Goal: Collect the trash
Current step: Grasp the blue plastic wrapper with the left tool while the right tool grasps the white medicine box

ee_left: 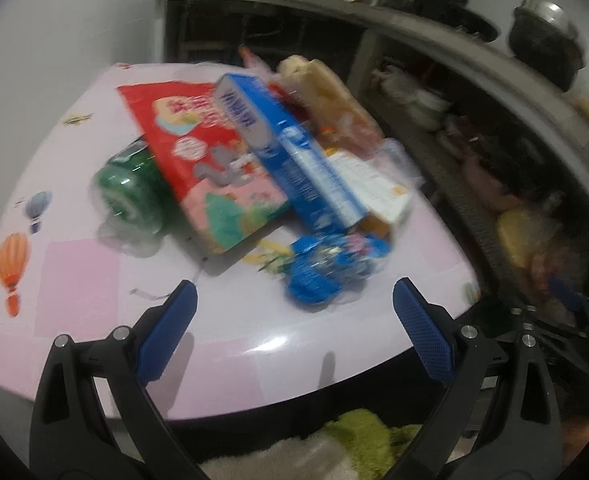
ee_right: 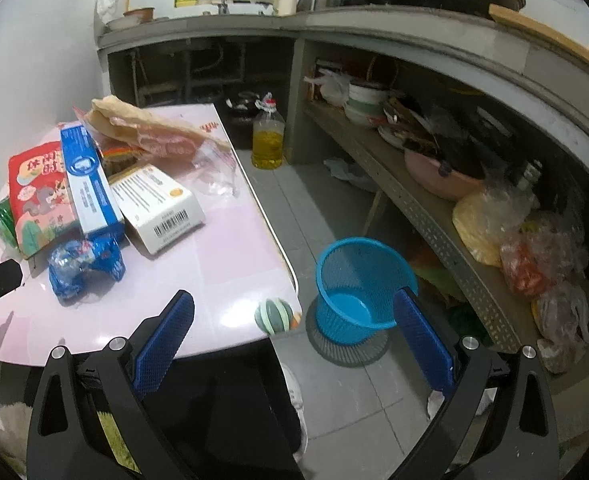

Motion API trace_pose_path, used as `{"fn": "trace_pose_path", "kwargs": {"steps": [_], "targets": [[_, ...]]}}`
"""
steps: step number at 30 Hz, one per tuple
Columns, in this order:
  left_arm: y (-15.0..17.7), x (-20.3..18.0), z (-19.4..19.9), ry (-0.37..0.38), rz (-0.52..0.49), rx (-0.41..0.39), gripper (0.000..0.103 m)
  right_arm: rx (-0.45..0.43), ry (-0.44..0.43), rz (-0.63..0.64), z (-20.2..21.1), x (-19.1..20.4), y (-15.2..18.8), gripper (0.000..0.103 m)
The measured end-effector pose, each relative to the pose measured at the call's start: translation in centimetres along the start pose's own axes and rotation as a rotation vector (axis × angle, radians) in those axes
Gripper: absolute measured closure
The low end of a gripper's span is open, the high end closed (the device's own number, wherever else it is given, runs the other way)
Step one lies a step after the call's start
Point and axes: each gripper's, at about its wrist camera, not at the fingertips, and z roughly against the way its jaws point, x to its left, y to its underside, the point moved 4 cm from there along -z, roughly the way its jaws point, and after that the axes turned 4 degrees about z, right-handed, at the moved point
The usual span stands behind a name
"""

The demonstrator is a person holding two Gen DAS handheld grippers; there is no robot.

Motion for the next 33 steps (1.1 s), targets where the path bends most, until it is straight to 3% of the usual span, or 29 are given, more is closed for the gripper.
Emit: {"fn": "trace_pose_path", "kwargs": {"steps": [3, 8, 13, 16, 18, 21, 27, 33], "targets": [[-0.5, -0.3, -0.2, 0.114, 0.000, -0.005, 0.009, -0.049, -0.033, 0.026, 0.0, 0.5, -0.4, 0.006], [-1.0, -1.6, -1.6, 0.143, -0.080, 0.021, 0.009, -0.072, -0.075, 0.025, -0.5, 0.8, -0.7, 0.006], [-1.1, -3.7, -3.6, 0.081, -0.251, 0.010, 0.009, -0.062, -0.098, 0.012, -1.3, 0.9, -0.6, 0.006], [-1.2, -4.3, -4.9, 0.061, -0.290, 0.017, 0.009, -0.048, -0.112, -0.003, -2.1, 0.9, -0.5, 0.006], [-1.4, -4.5, -5.7, 0.043, -0.311, 0.020, 0.024, -0.041, -0.119, -0.010, -2.5, 0.9, -0.4, 0.006], [-1.3, -4.5, -7.4, -0.018, -0.343, 0.050, 0.038, -0.029, -0.126, -0.017, -3.2, 0.8, -0.3, 0.006], [-0.3, -4.9, -9.0, -0.076, -0.415, 0.094, 0.058, -0.017, -0.135, -0.028, -4.1, 0.5, -0.2, 0.006], [0.2, -4.4, -8.8, -0.088, -0.404, 0.101, 0.076, -0.040, -0.145, -0.018, -3.9, 0.1, -0.8, 0.006]]}}
